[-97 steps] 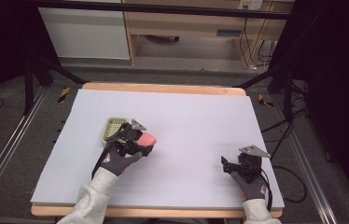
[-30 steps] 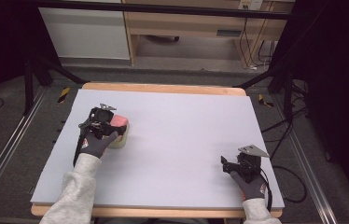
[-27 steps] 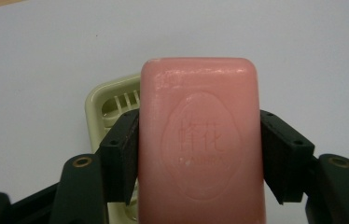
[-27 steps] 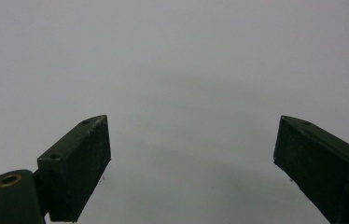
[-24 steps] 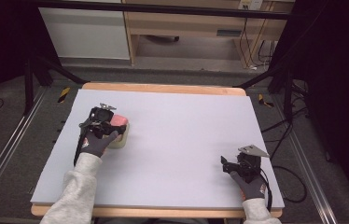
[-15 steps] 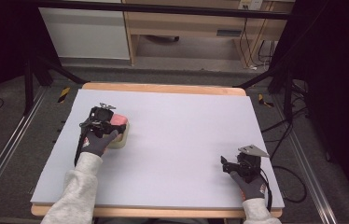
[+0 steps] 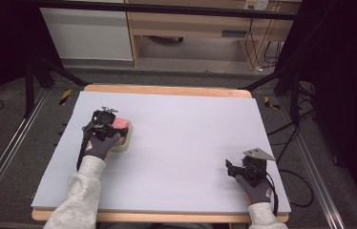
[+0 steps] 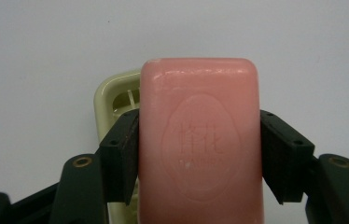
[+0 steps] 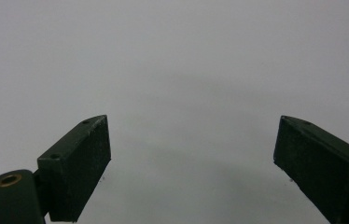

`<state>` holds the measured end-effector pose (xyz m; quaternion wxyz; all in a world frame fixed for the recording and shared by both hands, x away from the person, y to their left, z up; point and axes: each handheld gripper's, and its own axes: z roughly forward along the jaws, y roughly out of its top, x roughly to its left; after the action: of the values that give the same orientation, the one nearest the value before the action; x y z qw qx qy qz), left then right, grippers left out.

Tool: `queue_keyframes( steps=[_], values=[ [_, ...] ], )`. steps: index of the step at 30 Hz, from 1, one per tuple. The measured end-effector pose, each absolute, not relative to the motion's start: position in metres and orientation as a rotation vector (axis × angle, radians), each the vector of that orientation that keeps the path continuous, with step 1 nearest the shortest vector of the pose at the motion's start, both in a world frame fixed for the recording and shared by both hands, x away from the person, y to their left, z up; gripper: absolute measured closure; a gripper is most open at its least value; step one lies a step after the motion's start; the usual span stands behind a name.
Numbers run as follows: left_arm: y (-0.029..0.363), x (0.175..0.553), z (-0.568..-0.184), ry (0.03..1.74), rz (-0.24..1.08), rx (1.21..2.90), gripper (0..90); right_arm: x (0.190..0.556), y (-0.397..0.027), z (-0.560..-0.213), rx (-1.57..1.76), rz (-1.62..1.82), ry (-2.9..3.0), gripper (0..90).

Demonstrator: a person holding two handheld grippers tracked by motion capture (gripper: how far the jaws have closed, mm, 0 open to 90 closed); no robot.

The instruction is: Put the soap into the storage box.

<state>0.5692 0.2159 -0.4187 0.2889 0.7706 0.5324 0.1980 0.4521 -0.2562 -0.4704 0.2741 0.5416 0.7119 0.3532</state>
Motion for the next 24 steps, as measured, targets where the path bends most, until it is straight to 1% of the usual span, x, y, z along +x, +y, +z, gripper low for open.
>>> queue_keyframes(
  steps=[24],
  values=[
    [0.22, 0.572, -0.432, 1.459, 0.525, 2.07, 37.1, 0.452, -0.256, -0.471, 1.449, 0.941, 1.917, 11.2]
  ],
)
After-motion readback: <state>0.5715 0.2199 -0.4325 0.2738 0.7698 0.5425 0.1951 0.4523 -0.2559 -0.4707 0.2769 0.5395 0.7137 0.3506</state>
